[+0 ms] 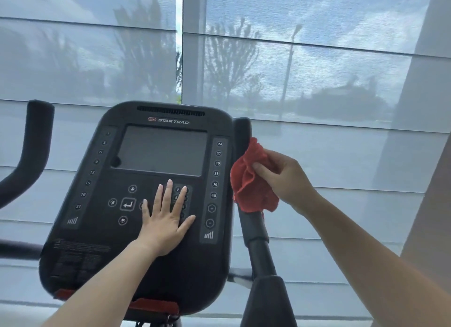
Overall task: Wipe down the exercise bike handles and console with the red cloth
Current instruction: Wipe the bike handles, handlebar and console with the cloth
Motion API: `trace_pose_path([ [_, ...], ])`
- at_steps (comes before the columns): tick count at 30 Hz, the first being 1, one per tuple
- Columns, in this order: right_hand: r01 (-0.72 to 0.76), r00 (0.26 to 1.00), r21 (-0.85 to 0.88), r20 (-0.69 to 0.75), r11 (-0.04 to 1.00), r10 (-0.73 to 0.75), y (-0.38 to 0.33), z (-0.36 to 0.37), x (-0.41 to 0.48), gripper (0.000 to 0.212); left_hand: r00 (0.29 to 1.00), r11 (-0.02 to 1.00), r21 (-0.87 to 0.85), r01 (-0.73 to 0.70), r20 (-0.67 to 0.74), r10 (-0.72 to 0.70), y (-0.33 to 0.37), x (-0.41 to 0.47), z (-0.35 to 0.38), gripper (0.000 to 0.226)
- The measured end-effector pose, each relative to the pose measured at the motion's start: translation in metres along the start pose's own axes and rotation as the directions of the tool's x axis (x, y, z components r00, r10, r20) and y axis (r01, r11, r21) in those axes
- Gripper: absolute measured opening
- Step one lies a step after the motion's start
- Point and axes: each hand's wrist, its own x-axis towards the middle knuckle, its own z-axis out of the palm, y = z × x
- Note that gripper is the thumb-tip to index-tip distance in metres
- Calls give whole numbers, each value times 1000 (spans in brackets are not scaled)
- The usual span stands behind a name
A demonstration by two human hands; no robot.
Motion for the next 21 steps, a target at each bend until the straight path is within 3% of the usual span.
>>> trace_pose_path([
  [4, -121, 983, -32, 133, 992, 125, 16, -10, -18, 21, 1000, 1000, 27, 0, -8, 0, 1, -1, -1, 82],
  [7, -133, 990, 2, 56, 991, 133, 15, -10, -26, 21, 1000, 1000, 22, 0, -15, 1, 2, -3, -1, 82],
  [10, -106, 994, -77, -5, 991, 106, 13, 3, -39, 17, 1000, 1000, 6, -6, -20, 6, 1, -5, -1, 81],
  [15, -185, 975, -110, 107, 977, 197, 1, -10, -65, 17, 999, 1000, -14, -7, -41, 6, 2, -6, 2, 72],
  [18, -205, 977, -102, 30, 973, 209, -7, -6, -78, 20, 998, 999, -44, -15, -61, 12, 3, -7, 2, 71],
  [21, -216, 975, -214, 15, 953, 224, -11, 1, -91, 16, 998, 999, -33, -35, -51, 33, 0, -10, 4, 73],
])
